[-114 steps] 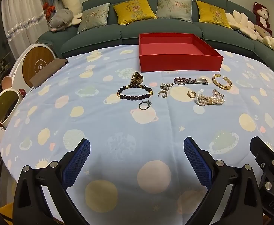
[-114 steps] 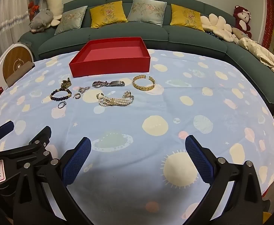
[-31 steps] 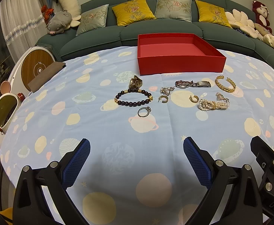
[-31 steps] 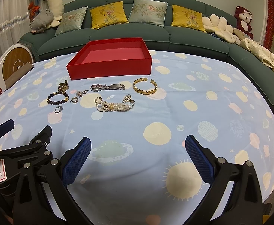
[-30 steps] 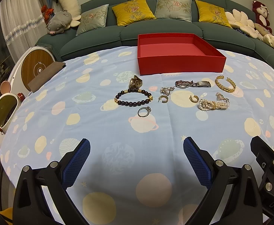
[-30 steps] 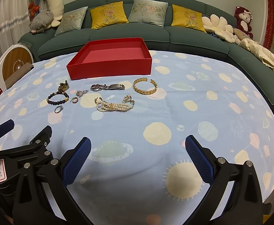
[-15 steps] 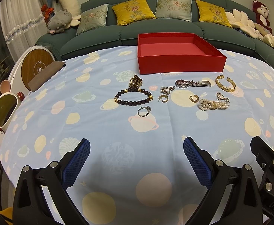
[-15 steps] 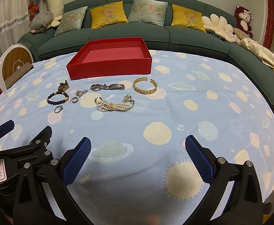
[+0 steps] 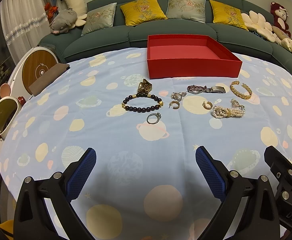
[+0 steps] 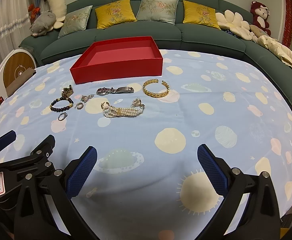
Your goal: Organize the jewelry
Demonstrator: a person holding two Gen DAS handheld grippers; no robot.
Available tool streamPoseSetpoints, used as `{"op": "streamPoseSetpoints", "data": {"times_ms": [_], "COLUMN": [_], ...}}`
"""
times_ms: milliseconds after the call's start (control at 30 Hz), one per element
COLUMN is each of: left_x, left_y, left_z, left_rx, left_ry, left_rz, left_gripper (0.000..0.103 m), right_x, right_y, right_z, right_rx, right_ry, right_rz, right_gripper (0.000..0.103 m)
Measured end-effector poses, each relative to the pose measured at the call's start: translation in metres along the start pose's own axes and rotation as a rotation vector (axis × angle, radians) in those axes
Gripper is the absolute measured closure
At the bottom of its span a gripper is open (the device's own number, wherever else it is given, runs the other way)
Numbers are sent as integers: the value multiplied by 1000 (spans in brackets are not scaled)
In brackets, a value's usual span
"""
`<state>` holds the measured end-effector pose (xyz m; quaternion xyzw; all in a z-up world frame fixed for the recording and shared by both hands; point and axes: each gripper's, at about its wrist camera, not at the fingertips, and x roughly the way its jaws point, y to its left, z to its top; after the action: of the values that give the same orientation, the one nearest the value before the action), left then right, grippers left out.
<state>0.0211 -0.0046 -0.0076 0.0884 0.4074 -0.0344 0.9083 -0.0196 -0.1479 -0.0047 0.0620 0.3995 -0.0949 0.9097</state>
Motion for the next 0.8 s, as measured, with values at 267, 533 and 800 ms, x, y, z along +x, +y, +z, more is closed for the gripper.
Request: {"op": "streamPoseSetpoints", "data": {"times_ms": [267,533,800], "left_x": [8,12,58], "left_y": [22,49,77], "left_z": [12,68,83], "left_rx": [-32,41,-102], "left_ry": [24,-53,64], "left_rz": [16,108,-36], "left_gripper": [6,6,6], "right_x": [7,36,81], "right_y": [-13,-29,-38], "right_z": [29,90,102], "right_rx": [7,8,41], "right_ry": [24,49,57], "right_rz": [14,64,73], "right_gripper": [5,5,19]}}
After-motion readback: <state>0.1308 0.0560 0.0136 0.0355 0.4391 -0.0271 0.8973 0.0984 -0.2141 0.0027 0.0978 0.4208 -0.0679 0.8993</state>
